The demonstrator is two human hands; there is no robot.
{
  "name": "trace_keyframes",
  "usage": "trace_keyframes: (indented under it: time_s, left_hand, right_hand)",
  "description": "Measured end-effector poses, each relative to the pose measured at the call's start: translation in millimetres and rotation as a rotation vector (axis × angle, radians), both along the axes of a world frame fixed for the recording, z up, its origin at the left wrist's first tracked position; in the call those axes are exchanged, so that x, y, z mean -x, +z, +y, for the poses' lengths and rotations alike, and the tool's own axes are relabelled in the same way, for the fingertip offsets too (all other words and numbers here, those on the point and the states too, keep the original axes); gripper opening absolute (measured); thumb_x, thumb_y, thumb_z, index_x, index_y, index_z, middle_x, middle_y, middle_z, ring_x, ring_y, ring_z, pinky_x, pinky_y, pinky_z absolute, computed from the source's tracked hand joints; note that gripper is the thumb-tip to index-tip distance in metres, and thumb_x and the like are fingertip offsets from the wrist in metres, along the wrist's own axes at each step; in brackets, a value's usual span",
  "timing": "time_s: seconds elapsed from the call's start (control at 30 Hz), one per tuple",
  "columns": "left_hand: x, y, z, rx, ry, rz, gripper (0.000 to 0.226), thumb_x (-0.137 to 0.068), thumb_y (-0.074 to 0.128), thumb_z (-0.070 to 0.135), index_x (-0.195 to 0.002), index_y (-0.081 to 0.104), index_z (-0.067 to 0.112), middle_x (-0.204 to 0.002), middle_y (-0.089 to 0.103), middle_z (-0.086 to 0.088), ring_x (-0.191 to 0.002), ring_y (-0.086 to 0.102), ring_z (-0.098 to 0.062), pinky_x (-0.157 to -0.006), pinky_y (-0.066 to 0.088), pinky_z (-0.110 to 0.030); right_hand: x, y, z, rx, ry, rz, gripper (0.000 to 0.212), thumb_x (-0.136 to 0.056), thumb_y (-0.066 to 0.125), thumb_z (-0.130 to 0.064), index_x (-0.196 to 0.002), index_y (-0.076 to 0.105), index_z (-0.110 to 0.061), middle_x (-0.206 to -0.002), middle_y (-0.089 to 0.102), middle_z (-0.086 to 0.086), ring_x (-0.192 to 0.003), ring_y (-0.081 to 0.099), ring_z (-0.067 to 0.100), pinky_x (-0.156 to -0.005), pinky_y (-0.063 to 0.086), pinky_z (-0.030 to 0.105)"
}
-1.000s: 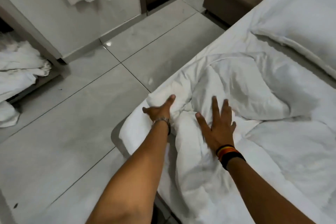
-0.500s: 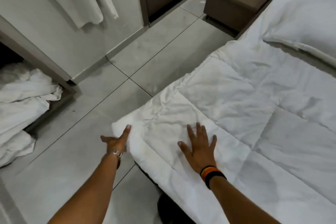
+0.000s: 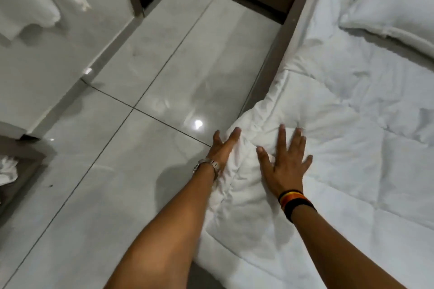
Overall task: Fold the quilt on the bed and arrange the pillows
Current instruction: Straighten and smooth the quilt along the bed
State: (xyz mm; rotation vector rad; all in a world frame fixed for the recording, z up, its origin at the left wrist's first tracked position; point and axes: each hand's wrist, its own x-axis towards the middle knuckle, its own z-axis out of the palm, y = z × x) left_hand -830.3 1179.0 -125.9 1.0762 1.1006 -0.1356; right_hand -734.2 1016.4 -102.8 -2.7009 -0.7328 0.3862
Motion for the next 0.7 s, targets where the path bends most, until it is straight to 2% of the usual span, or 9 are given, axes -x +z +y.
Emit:
trace_keyframes:
  time_s: [0.1,0.17,0.23,0.33,0.43,0.5,0.57,0.63,0.7]
  left_hand:
    - [-26,11,7,0.016,-0.046,-0.074,0.128,-0.055,0.079,0.083,-0.16,0.031,0.027,-0.143,0.055,0.013,-0.13,0.06,-0.018,-0.096,0.05,-0.026]
    - [-30,22,15,0.008,-0.074,-0.119,0.091,-0.061,0.093,0.062,-0.136,0.06,0.023,-0.124,0.071,0.011,-0.108,0.072,-0.013,-0.073,0.056,-0.014]
    - [-28,38,34,-0.019,-0.044,-0.169,0.064,-0.066,0.098,0.043,-0.12,0.069,0.024,-0.12,0.075,0.005,-0.105,0.073,-0.016,-0.072,0.057,-0.013]
    - [-16,70,63,-0.294,0.08,-0.243,0.096,-0.056,0.1,0.046,-0.139,0.054,0.029,-0.133,0.058,0.017,-0.115,0.06,0.004,-0.087,0.045,-0.005]
    - [1,89,67,-0.59,0.109,-0.308,0.115,-0.041,0.096,0.067,-0.14,0.042,0.046,-0.127,0.042,0.045,-0.111,0.045,0.032,-0.081,0.037,0.008]
    - [8,85,62,-0.577,0.046,-0.25,0.125,-0.041,0.093,0.072,-0.147,0.035,0.043,-0.134,0.045,0.04,-0.111,0.05,0.023,-0.086,0.037,0.004]
    - [6,70,63,-0.409,-0.009,-0.109,0.128,-0.052,0.083,0.081,-0.157,0.025,0.037,-0.153,0.048,0.01,-0.122,0.05,-0.003,-0.096,0.04,-0.016]
    - [-16,49,76,-0.209,-0.074,0.068,0.119,-0.07,0.056,0.094,-0.163,0.017,0.03,-0.161,0.043,-0.006,-0.134,0.05,-0.024,-0.104,0.041,-0.035]
    - [-56,20,95,-0.04,-0.116,0.1,0.115,-0.076,0.036,0.094,-0.165,0.023,0.022,-0.16,0.046,-0.01,-0.141,0.05,-0.03,-0.117,0.04,-0.046]
  right_hand:
    - [4,3,8,0.002,-0.062,0.013,0.082,-0.095,0.027,-0.08,-0.163,-0.005,-0.048,-0.175,-0.015,-0.001,-0.161,-0.012,0.023,-0.123,-0.005,0.064]
    - [6,8,14,-0.008,-0.113,0.036,0.079,-0.097,0.024,-0.077,-0.164,-0.003,-0.045,-0.175,-0.012,-0.001,-0.161,-0.009,0.023,-0.125,-0.002,0.066]
    - [9,17,24,-0.062,-0.139,0.032,0.076,-0.098,0.02,-0.075,-0.164,-0.002,-0.044,-0.176,-0.008,-0.001,-0.162,-0.005,0.023,-0.125,0.0,0.066]
    - [10,38,43,-0.227,-0.146,-0.068,0.072,-0.101,0.014,-0.072,-0.165,0.0,-0.042,-0.176,0.004,-0.003,-0.162,0.003,0.019,-0.125,-0.001,0.061]
    - [13,46,47,-0.231,-0.099,-0.102,0.069,-0.103,0.014,-0.07,-0.164,-0.002,-0.044,-0.176,0.002,-0.005,-0.162,0.0,0.016,-0.126,-0.005,0.054]
    - [15,39,37,-0.063,-0.047,0.035,0.071,-0.1,0.009,-0.074,-0.163,-0.009,-0.047,-0.176,-0.006,-0.005,-0.161,-0.008,0.014,-0.127,-0.007,0.056]
    - [14,26,25,0.102,-0.037,0.156,0.077,-0.095,0.008,-0.076,-0.163,-0.008,-0.045,-0.175,-0.011,-0.004,-0.16,-0.012,0.014,-0.126,-0.008,0.059]
    - [1,19,23,0.11,-0.112,0.167,0.079,-0.096,0.011,-0.076,-0.165,-0.003,-0.041,-0.175,-0.011,-0.003,-0.16,-0.013,0.014,-0.125,-0.009,0.06]
    - [-25,15,31,0.043,-0.193,0.079,0.076,-0.099,0.017,-0.075,-0.165,-0.002,-0.041,-0.175,-0.011,-0.003,-0.16,-0.015,0.013,-0.126,-0.01,0.059]
